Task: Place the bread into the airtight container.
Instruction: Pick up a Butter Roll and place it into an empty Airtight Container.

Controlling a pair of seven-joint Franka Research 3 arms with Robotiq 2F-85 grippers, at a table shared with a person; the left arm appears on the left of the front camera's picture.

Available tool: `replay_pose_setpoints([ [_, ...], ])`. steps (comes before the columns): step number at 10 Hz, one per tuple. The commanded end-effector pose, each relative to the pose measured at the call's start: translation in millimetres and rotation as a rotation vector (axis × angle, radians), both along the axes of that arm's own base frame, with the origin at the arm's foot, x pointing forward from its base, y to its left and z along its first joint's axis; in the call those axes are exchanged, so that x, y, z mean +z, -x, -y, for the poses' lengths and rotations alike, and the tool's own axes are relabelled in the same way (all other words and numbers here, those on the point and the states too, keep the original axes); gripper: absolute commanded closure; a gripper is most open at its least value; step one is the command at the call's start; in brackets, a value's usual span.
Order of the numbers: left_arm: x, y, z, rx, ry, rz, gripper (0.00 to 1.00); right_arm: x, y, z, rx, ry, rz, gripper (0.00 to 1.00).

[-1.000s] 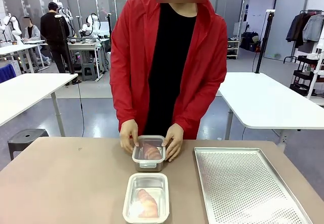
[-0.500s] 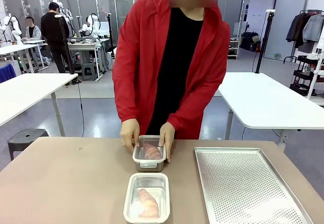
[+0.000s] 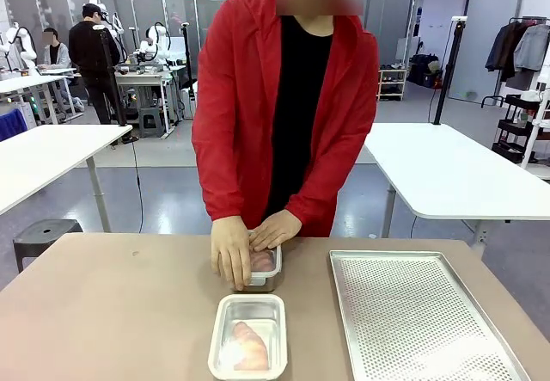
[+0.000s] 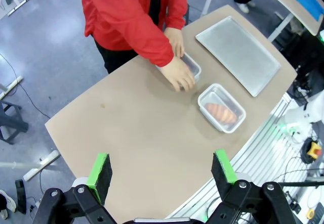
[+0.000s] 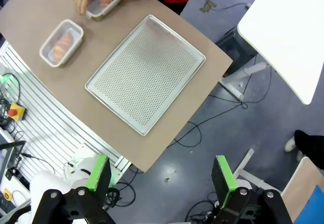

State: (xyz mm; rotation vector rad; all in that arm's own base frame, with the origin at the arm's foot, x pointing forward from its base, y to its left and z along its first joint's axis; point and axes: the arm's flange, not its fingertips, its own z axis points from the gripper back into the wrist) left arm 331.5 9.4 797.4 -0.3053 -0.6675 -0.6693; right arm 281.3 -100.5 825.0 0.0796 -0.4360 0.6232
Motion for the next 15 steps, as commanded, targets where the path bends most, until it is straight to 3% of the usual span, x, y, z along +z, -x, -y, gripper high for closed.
replay_pose_setpoints([
  [1,0.5,1.5,0.7,-0.014,0.008,0.002,0.00,0.5,-0.2,-0.9,-0.003,0.008,0.006,0.00],
  [15,0.5,1.5,0.7,-0.014,0.008,0.002,0.00,0.5,-0.2,-0.9,-0.003,0.008,0.006,0.00],
])
